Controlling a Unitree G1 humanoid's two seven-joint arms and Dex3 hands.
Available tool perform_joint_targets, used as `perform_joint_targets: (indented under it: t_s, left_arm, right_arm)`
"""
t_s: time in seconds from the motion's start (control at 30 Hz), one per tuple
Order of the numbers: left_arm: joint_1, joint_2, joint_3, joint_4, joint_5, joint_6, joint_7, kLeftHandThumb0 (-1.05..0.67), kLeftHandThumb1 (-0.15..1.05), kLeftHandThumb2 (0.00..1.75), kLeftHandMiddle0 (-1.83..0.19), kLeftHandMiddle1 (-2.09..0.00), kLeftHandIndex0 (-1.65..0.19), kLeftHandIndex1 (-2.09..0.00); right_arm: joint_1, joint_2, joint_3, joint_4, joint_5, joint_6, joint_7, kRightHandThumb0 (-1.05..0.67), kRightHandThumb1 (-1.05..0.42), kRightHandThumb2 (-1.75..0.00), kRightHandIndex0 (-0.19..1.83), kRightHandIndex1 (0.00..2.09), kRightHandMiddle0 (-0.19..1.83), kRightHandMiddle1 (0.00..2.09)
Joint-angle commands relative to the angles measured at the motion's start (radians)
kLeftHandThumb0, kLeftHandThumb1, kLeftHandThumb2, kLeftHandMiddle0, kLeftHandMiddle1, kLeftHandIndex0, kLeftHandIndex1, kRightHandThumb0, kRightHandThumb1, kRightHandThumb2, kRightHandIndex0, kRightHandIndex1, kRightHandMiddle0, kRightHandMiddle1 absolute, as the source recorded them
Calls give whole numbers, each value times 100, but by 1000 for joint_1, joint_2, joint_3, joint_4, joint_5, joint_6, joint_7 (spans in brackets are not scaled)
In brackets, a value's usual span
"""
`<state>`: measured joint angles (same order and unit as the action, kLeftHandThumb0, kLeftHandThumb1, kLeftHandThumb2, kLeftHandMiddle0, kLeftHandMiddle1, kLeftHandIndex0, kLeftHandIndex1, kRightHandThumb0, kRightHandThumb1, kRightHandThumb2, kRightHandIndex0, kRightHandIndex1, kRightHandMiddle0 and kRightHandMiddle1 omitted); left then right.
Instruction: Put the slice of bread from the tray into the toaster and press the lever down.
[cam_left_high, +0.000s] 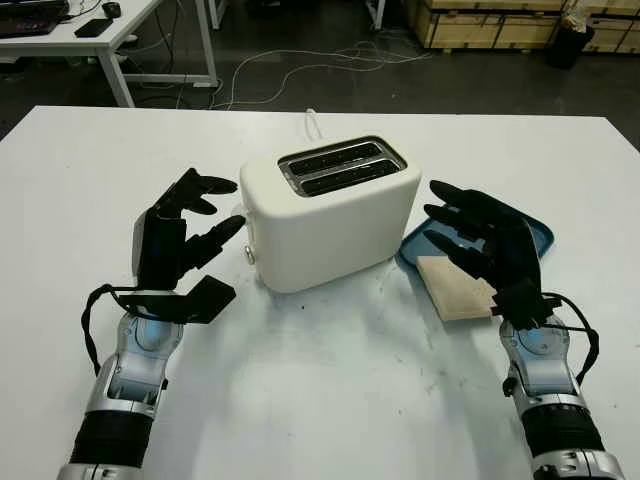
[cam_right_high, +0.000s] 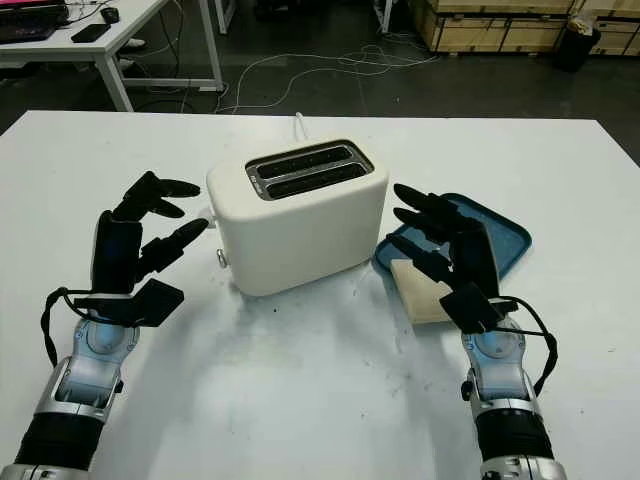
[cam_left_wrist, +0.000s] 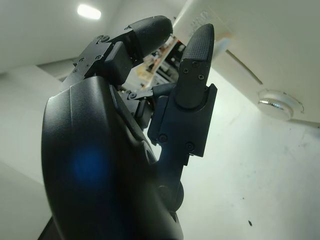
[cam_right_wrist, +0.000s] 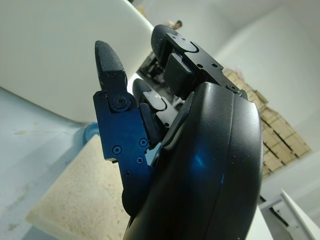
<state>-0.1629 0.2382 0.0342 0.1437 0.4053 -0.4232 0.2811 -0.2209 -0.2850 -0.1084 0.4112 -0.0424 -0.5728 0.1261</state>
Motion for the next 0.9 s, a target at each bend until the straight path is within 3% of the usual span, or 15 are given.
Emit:
perform_joint_targets:
  t_s: [0.0, 0.37, 0.67, 0.87]
  left_arm:
    - [19, -4, 8, -31, -12, 17, -3, -34, 91, 2, -48, -137, -48, -101]
    - [12, -5, 6, -39, -5, 34, 2, -33, 92, 4, -48, -135, -48, -97]
    - [47, 10, 37, -79, -13, 30, 2, -35, 92, 5, -49, -135, -49, -96]
    - [44, 11, 51, -96, -9, 32, 3, -35, 92, 5, -49, -135, -50, -95]
  right_arm:
    - [13, -11, -8, -29, 4, 13, -1, -43, -92, -2, 82, 0, 71, 0]
    - [2, -64, -2, -49, -68, 14, -19, -44, -91, 0, 83, 0, 71, 0]
    - [359, -219, -133, -468, -335, -1, -70, -47, -83, 0, 63, 0, 59, 0]
    - [530, -291, -196, -606, -477, -7, -69, -54, -82, 0, 52, 0, 49, 0]
